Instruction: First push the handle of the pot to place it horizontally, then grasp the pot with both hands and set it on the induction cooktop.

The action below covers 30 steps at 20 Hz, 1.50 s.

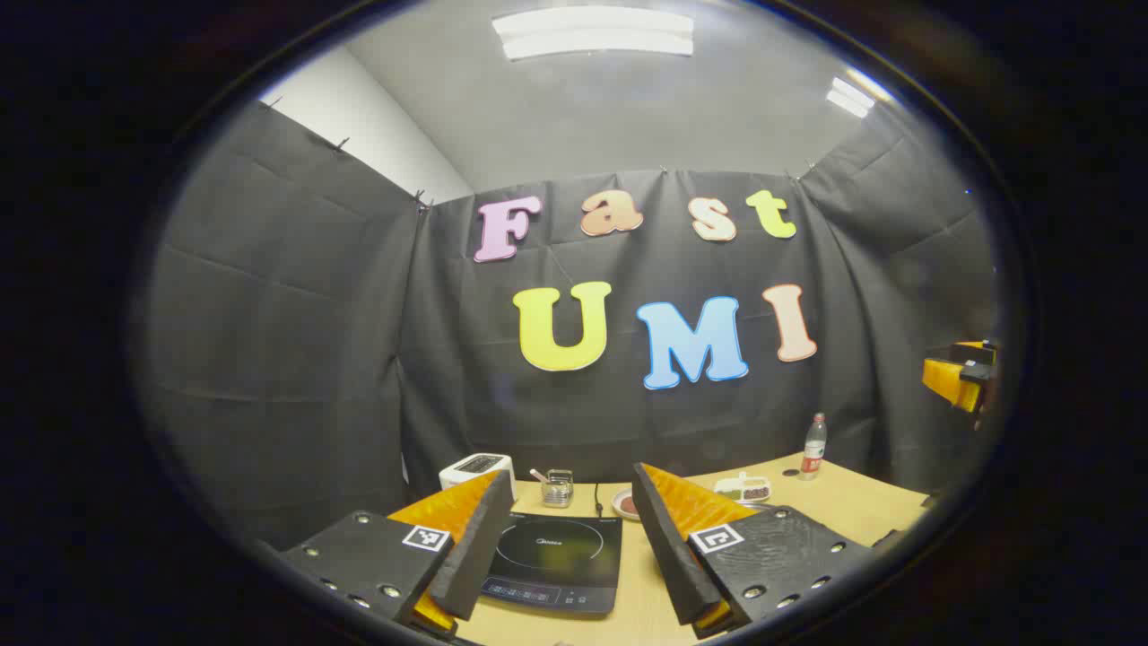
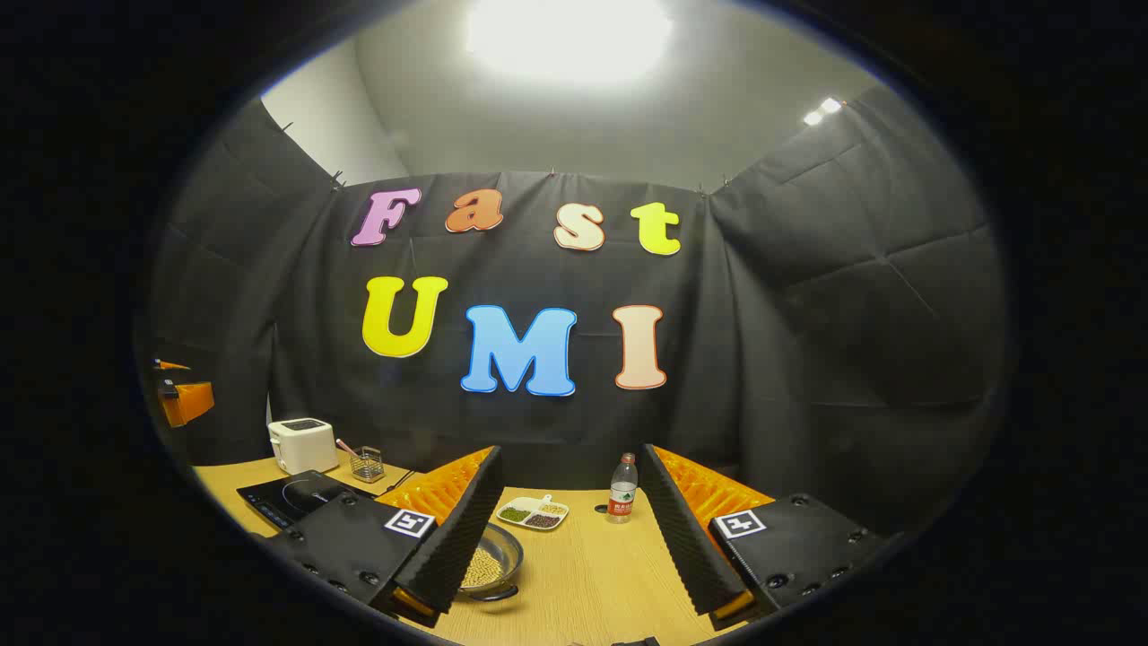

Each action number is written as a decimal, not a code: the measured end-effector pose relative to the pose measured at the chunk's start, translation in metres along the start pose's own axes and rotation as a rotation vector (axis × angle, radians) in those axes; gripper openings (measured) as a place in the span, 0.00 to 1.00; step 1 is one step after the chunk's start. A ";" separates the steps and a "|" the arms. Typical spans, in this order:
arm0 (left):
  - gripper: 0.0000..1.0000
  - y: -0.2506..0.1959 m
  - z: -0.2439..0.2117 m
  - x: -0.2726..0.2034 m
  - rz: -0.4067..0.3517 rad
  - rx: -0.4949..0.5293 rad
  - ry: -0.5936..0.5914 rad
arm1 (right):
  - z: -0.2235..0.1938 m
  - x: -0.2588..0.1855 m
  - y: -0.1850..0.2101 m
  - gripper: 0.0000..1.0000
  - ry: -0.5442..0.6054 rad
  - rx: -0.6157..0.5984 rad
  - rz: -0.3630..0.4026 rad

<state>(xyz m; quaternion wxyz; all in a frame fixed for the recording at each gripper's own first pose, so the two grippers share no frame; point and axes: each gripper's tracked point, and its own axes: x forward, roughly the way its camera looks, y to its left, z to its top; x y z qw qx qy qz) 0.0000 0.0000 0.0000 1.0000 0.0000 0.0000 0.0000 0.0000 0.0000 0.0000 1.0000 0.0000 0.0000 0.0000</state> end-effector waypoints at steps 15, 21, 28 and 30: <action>0.79 -0.002 -0.002 0.003 -0.004 0.000 0.001 | 0.001 0.001 0.000 0.97 0.006 -0.011 0.007; 0.81 -0.002 -0.002 0.003 -0.005 0.008 -0.002 | 0.000 0.002 0.005 0.92 0.009 -0.008 0.017; 0.79 0.003 -0.003 0.004 0.005 -0.001 -0.003 | -0.001 0.002 0.005 0.56 0.021 -0.003 0.007; 0.79 0.006 -0.006 0.005 0.007 -0.004 -0.002 | -0.006 0.003 0.010 0.51 0.042 0.002 0.027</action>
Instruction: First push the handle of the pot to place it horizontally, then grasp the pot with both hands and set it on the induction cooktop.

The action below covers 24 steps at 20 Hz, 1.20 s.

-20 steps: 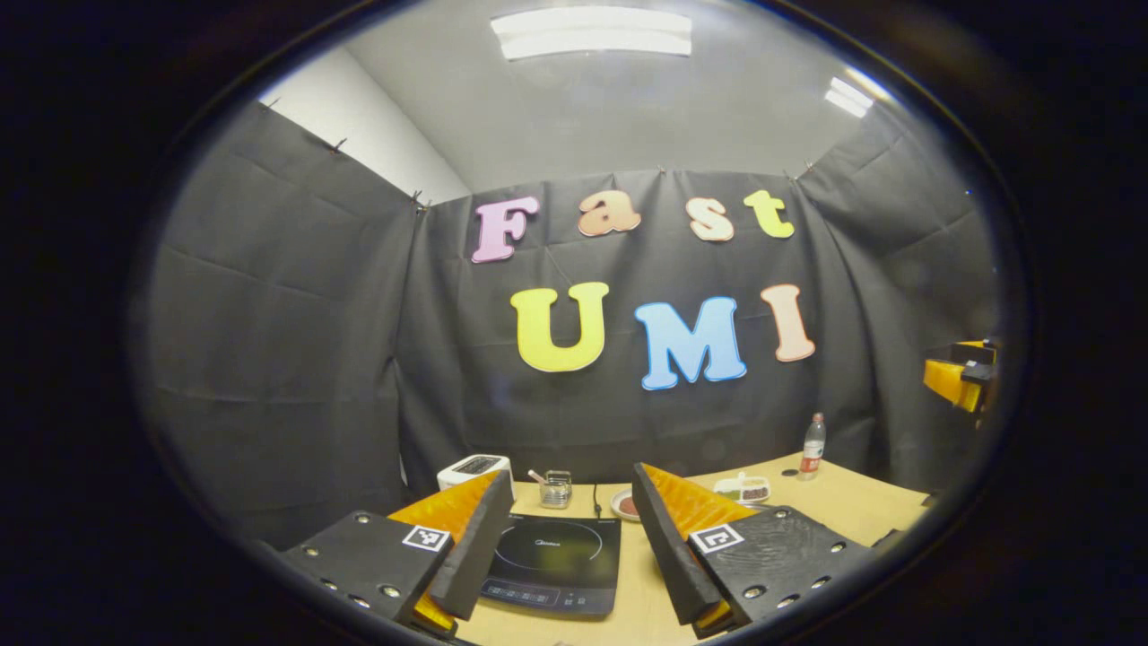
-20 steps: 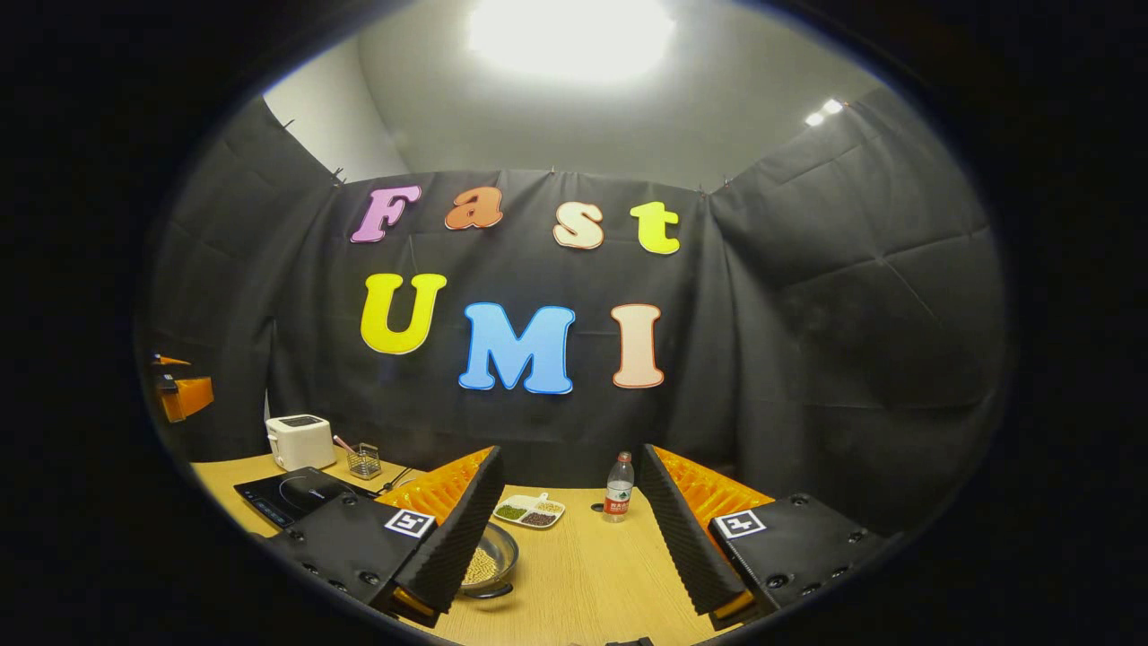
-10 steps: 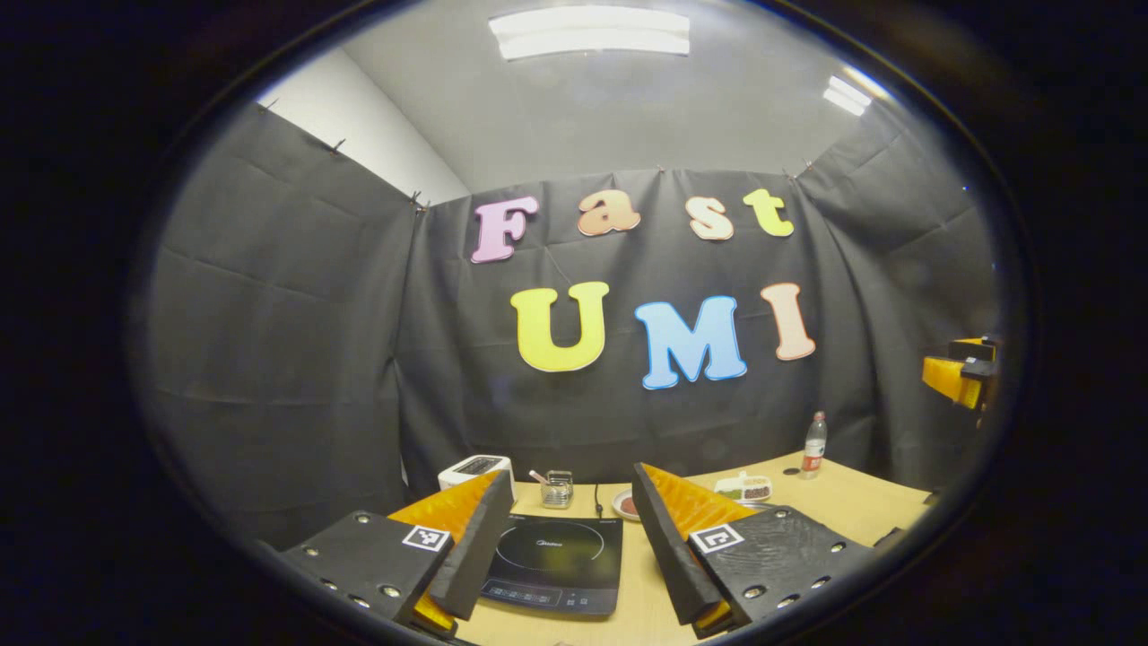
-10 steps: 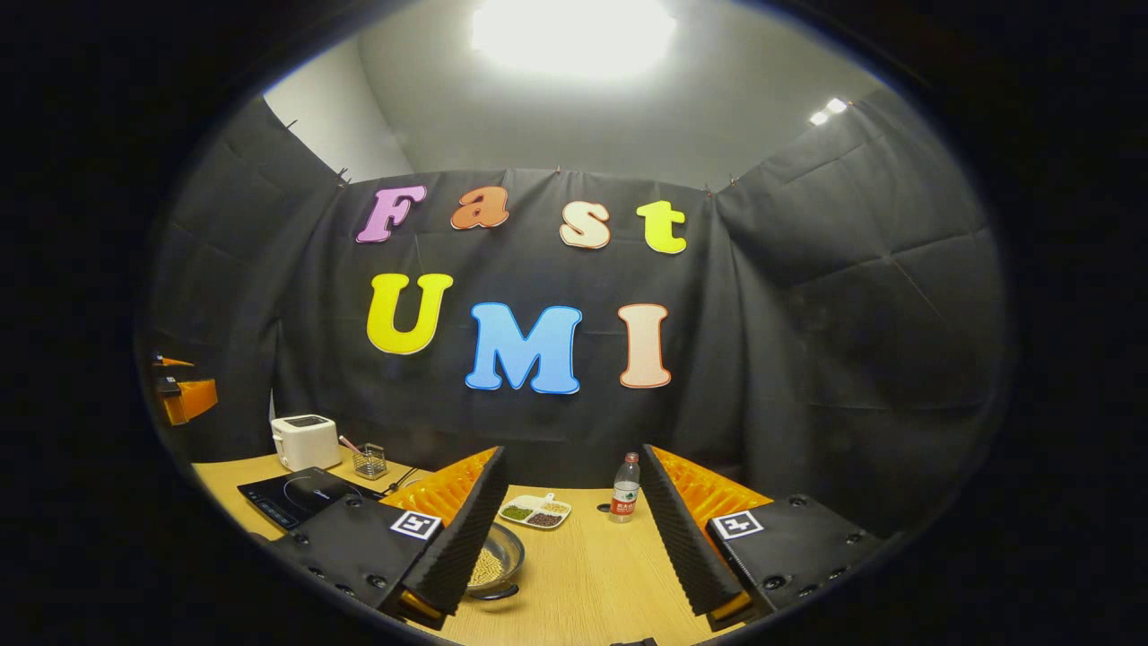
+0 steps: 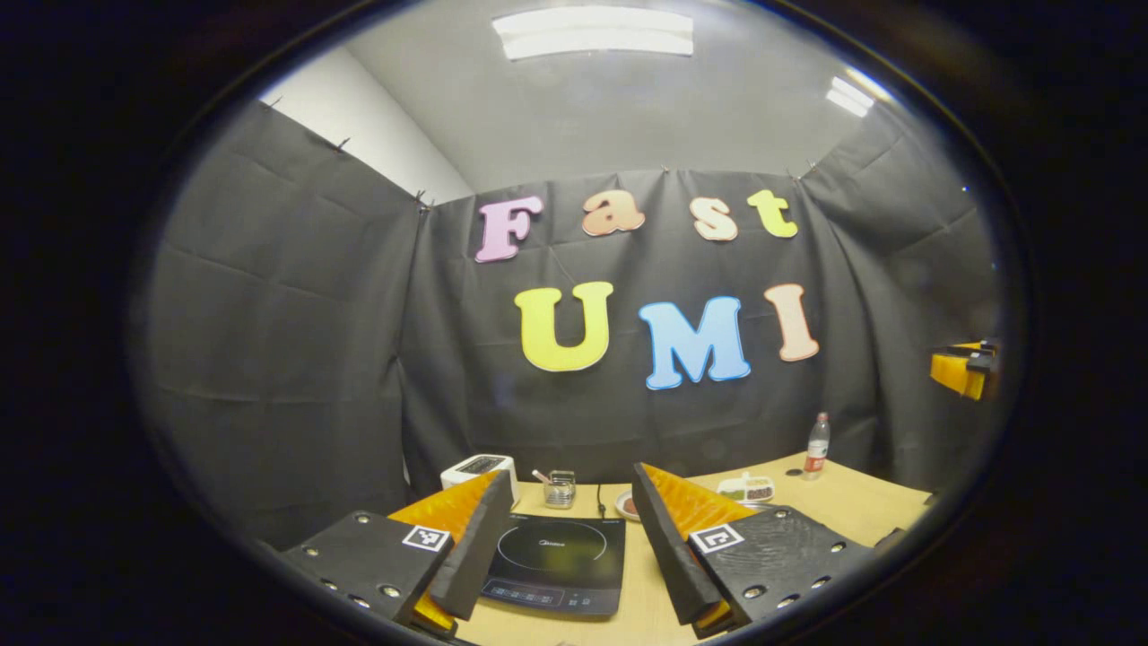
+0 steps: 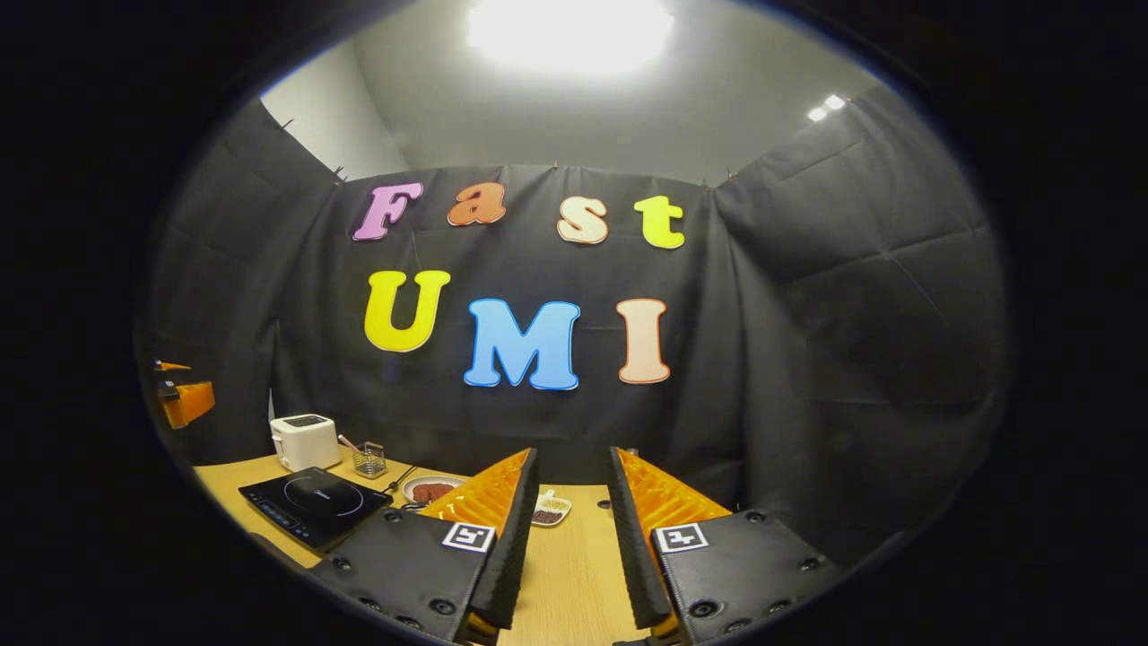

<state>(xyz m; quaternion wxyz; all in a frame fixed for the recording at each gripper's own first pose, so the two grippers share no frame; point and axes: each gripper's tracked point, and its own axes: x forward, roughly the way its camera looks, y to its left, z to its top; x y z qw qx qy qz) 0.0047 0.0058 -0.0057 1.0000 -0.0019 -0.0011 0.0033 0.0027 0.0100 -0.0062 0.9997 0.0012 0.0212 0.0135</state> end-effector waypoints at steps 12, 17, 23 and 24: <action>0.79 0.014 0.003 0.002 0.008 0.006 -0.016 | 0.004 -0.003 0.024 0.02 -0.006 -0.022 0.059; 0.79 0.025 0.003 0.004 0.005 -0.001 -0.022 | -0.003 -0.004 0.057 0.02 0.011 -0.052 0.132; 0.81 0.051 -0.001 0.005 0.003 0.004 -0.033 | -0.014 -0.002 0.081 0.02 0.052 -0.037 0.150; 0.81 0.057 -0.001 0.006 0.003 0.004 -0.034 | -0.017 -0.003 0.087 0.02 0.058 -0.033 0.157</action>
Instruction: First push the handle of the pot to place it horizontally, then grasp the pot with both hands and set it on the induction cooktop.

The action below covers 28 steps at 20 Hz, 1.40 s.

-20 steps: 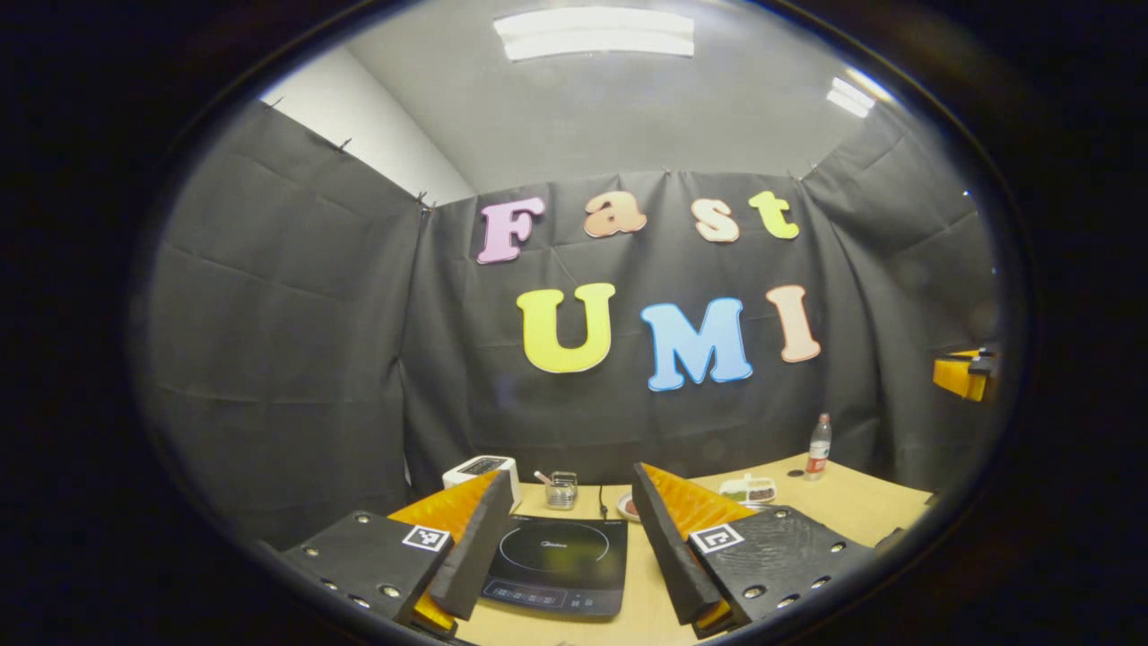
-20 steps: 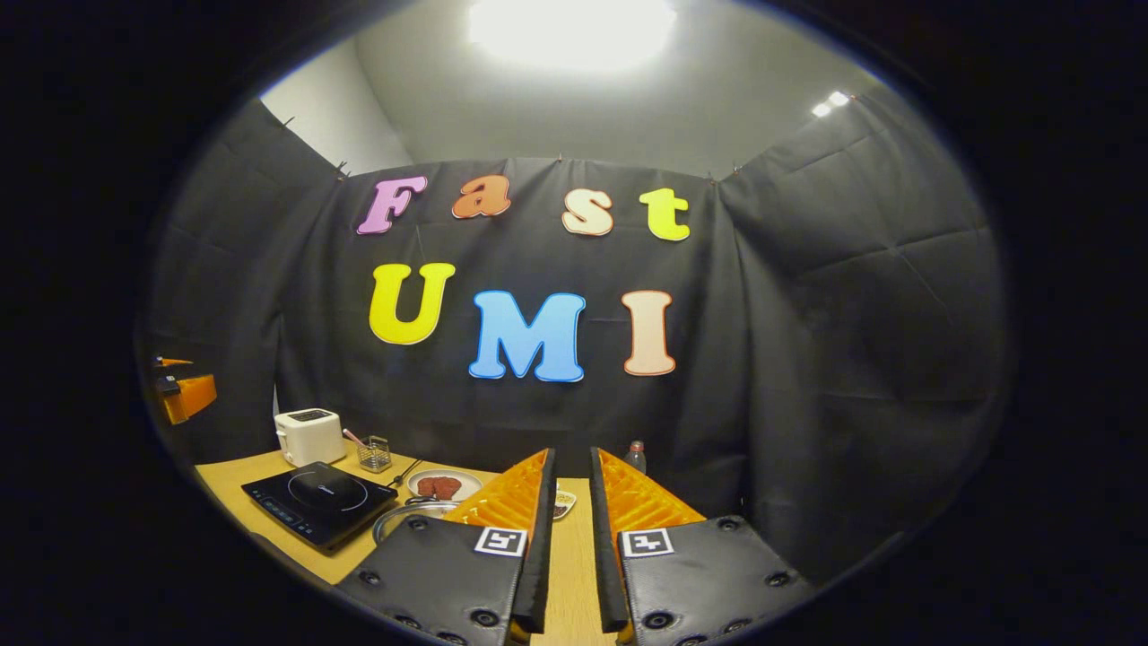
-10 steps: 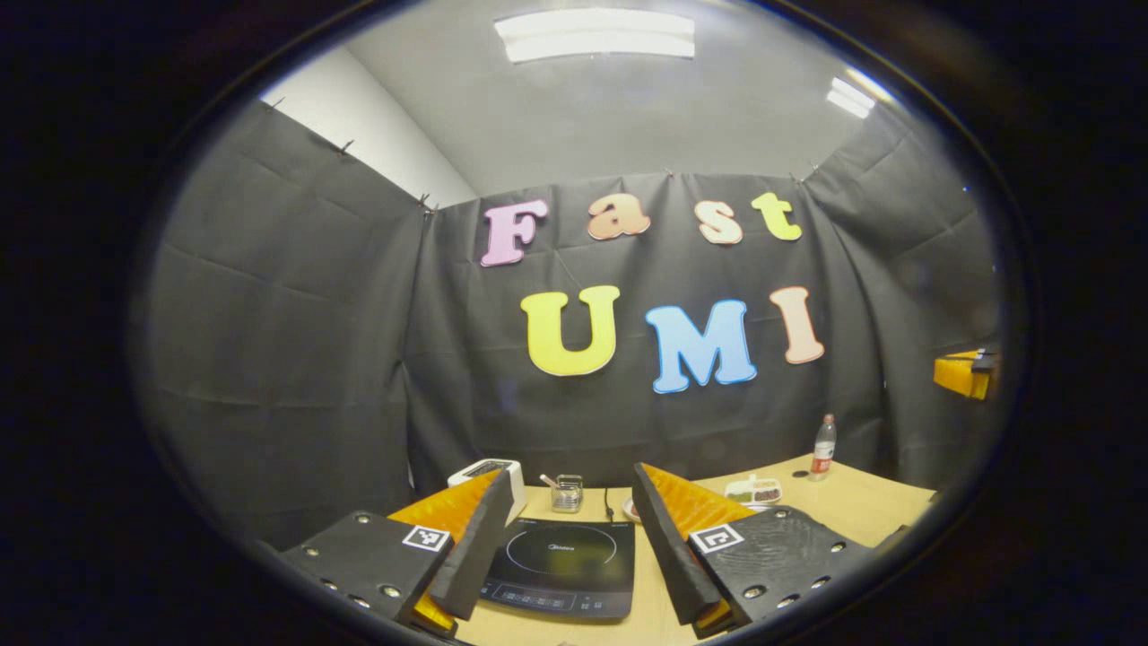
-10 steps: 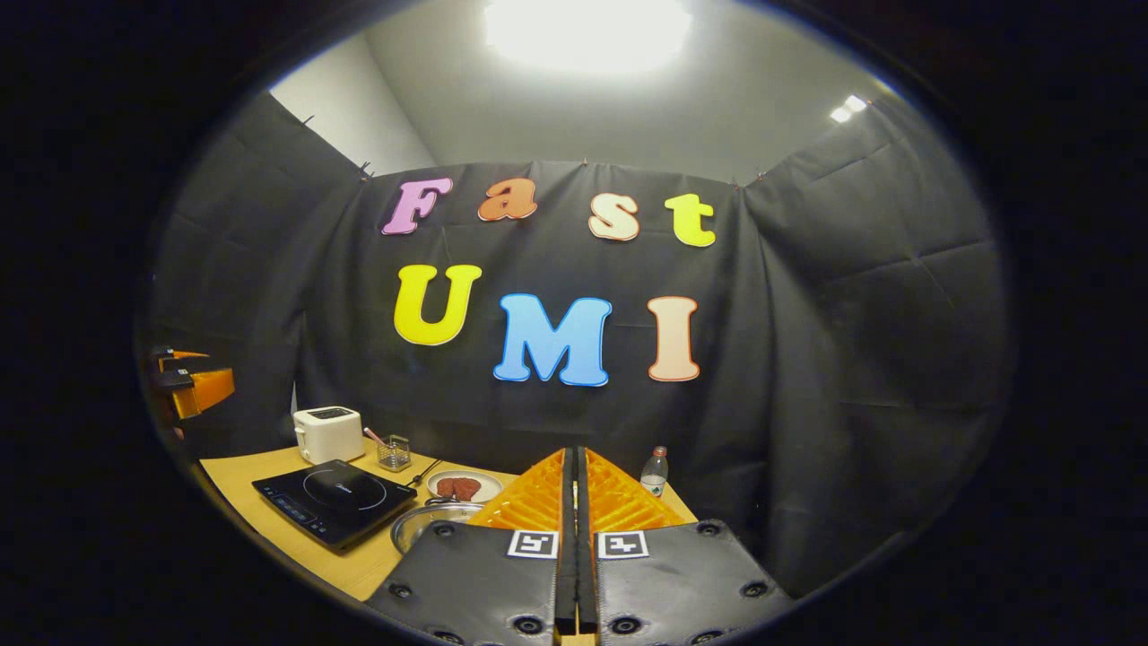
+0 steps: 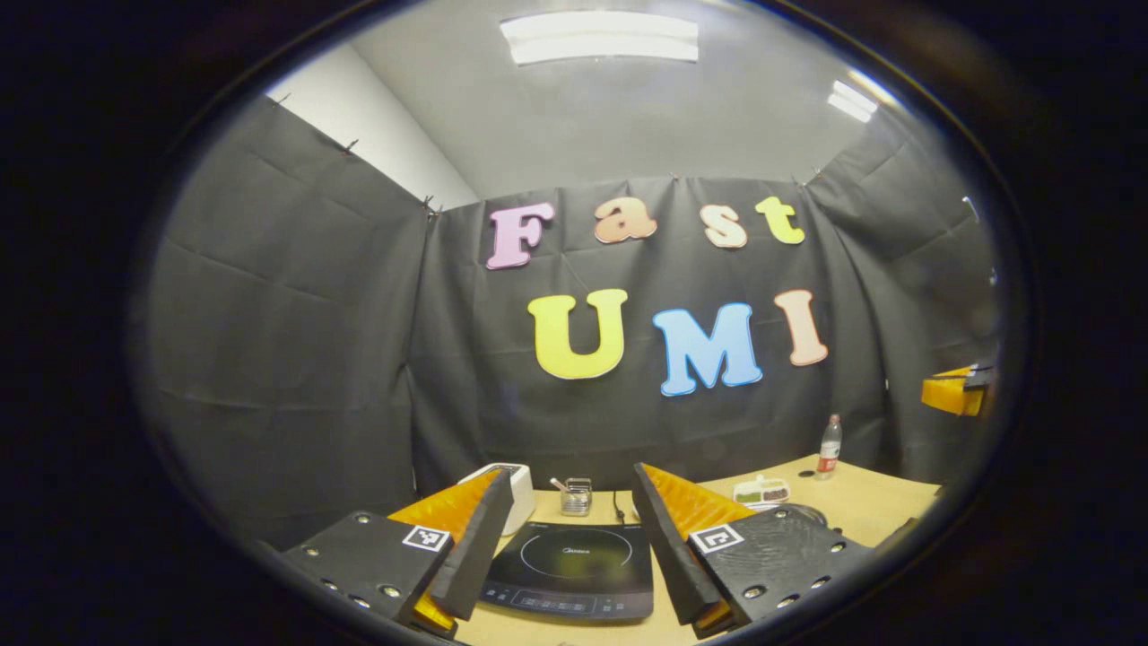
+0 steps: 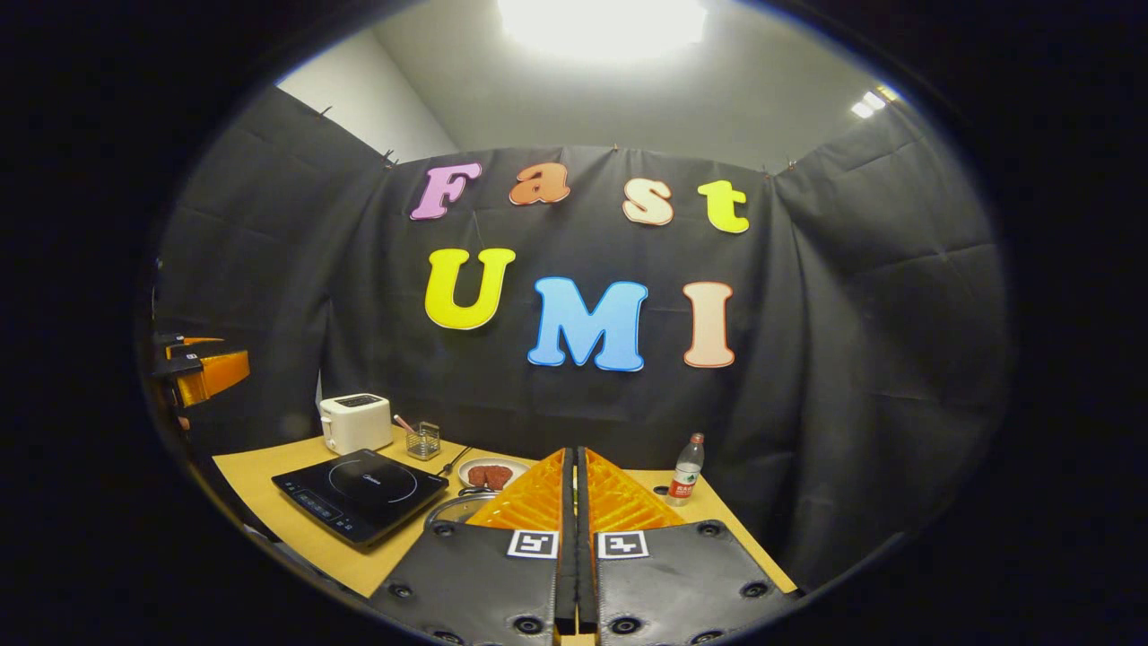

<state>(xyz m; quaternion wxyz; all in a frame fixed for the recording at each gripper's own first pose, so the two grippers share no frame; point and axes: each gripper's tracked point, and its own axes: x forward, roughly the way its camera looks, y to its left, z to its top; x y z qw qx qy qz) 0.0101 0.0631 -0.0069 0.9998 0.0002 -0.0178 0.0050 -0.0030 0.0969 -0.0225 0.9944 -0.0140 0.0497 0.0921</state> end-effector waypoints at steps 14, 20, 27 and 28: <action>0.82 0.064 -0.015 -0.001 0.059 -0.007 0.011 | -0.068 0.017 0.073 0.02 0.205 -0.039 0.196; 0.79 0.058 -0.025 0.013 0.109 -0.009 0.032 | -0.111 0.032 0.090 0.02 0.323 -0.104 0.354; 0.79 0.034 -0.031 0.047 0.123 0.008 0.060 | -0.162 0.041 0.098 0.02 0.440 -0.131 0.490; 0.79 0.031 -0.030 0.052 0.126 0.009 0.062 | -0.170 0.042 0.099 0.02 0.464 -0.128 0.510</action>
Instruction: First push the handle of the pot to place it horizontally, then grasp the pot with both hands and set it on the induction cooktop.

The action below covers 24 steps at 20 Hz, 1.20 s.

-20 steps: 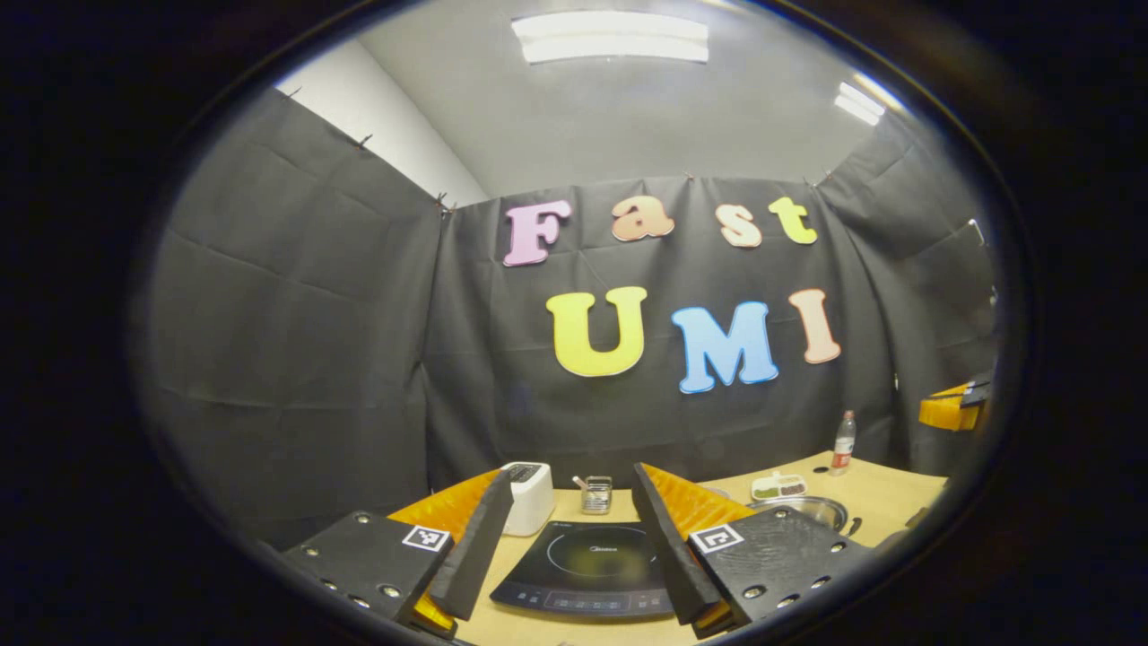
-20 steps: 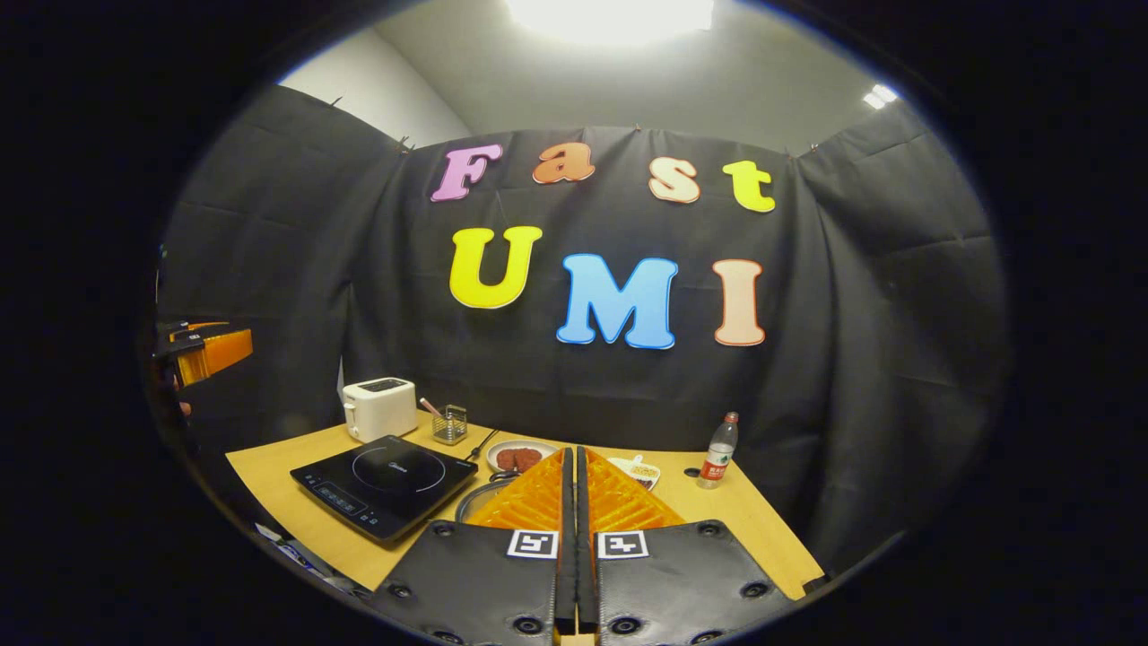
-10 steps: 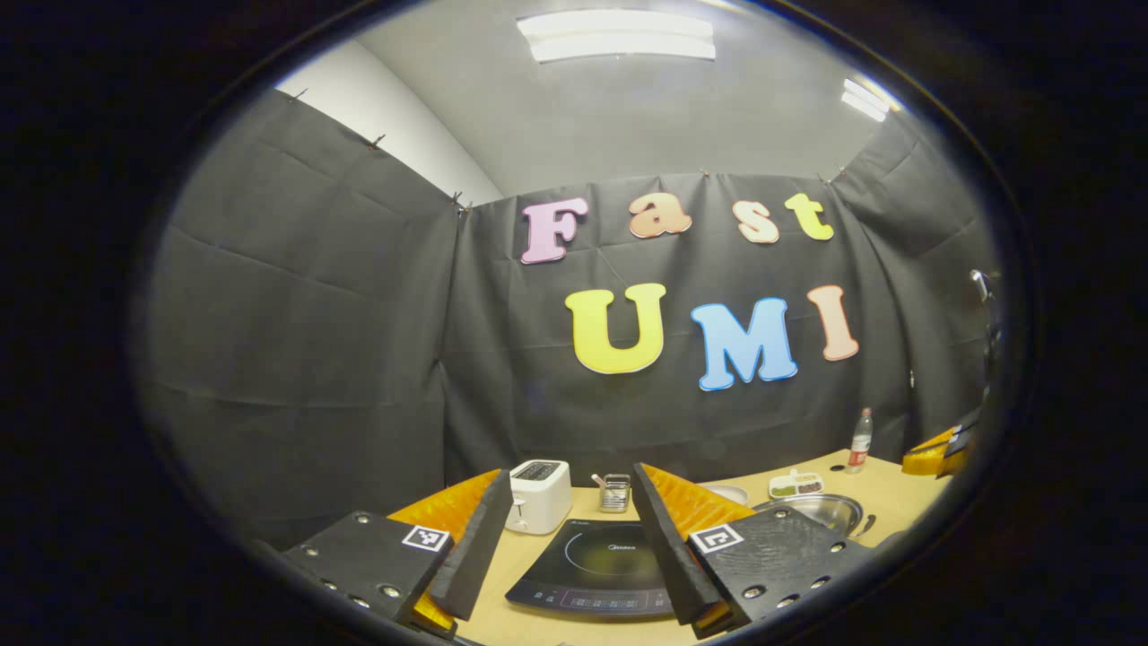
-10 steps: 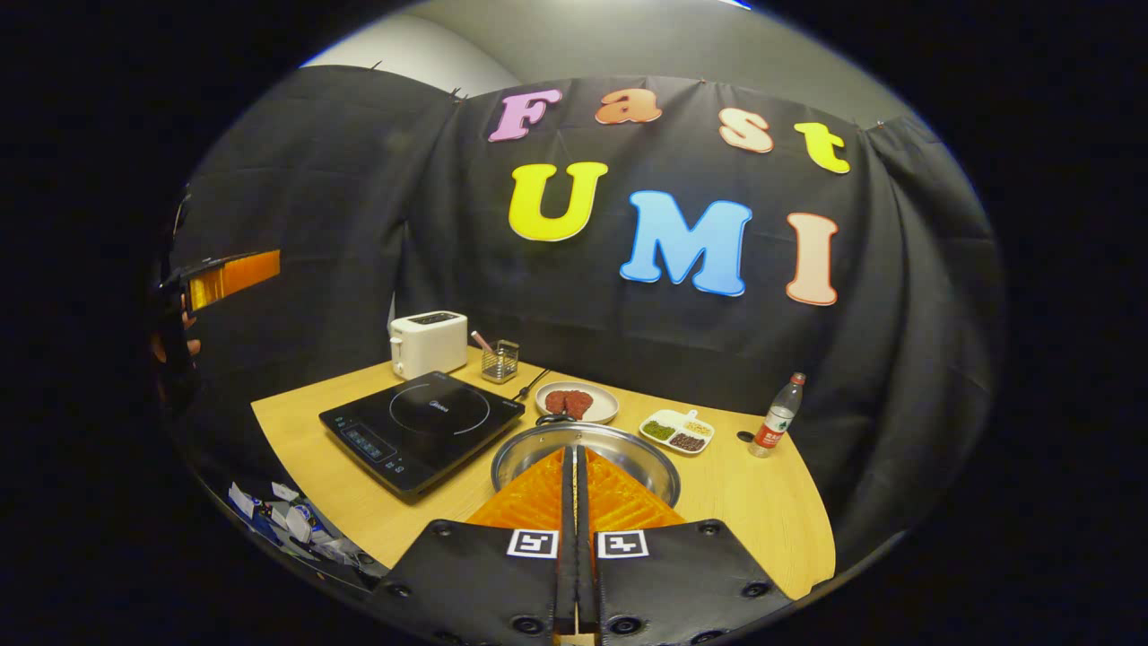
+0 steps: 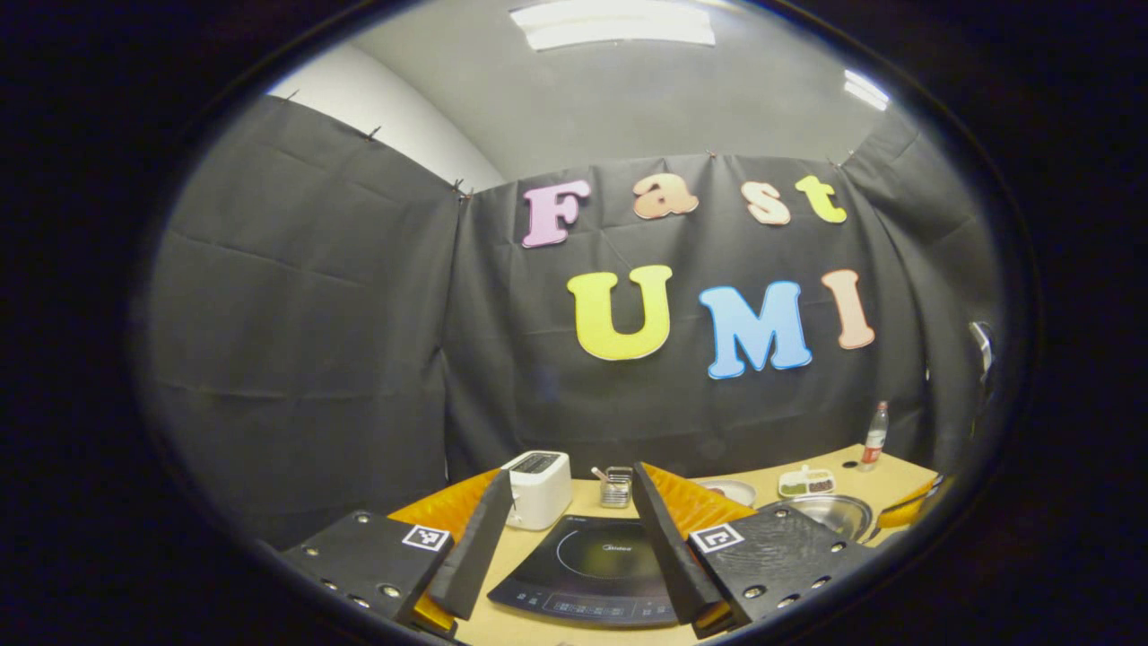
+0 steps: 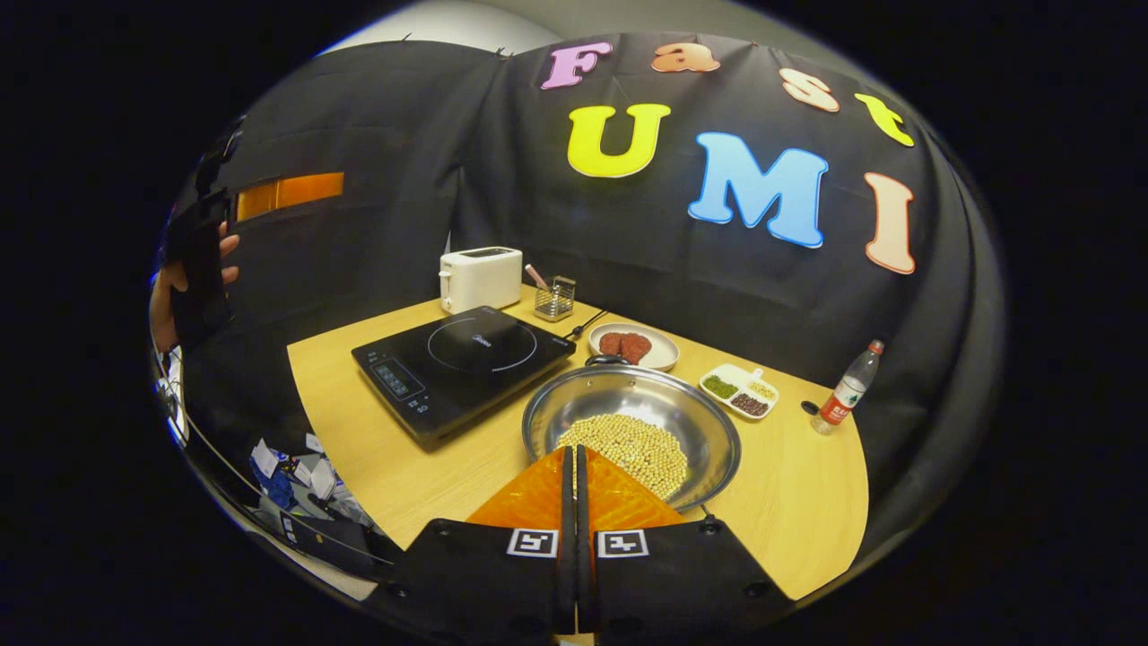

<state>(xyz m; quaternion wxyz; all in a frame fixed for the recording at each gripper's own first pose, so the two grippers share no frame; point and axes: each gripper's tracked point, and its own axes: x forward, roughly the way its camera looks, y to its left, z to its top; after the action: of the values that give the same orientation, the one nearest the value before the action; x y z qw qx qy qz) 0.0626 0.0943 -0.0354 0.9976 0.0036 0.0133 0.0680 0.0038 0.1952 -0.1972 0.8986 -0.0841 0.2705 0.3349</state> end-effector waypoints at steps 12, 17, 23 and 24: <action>0.79 -0.030 -0.017 0.022 0.031 0.015 0.049 | -0.071 0.034 -0.009 0.02 0.209 0.013 0.130; 0.79 -0.037 -0.018 0.027 0.043 0.036 0.054 | -0.091 0.046 -0.020 0.02 0.271 0.026 0.131; 0.84 -0.053 -0.023 0.036 0.043 0.034 0.069 | -0.105 0.054 -0.042 0.02 0.314 0.067 0.090; 0.79 -0.055 -0.023 0.037 0.041 0.039 0.069 | -0.106 0.053 -0.044 0.02 0.316 0.089 0.101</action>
<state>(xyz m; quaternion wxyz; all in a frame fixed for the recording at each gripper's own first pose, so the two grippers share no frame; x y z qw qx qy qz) 0.1066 0.0447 -0.0594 0.9947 0.0207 0.0488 0.0880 0.0200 0.1565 -0.3161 0.8297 -0.0824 0.4269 0.3501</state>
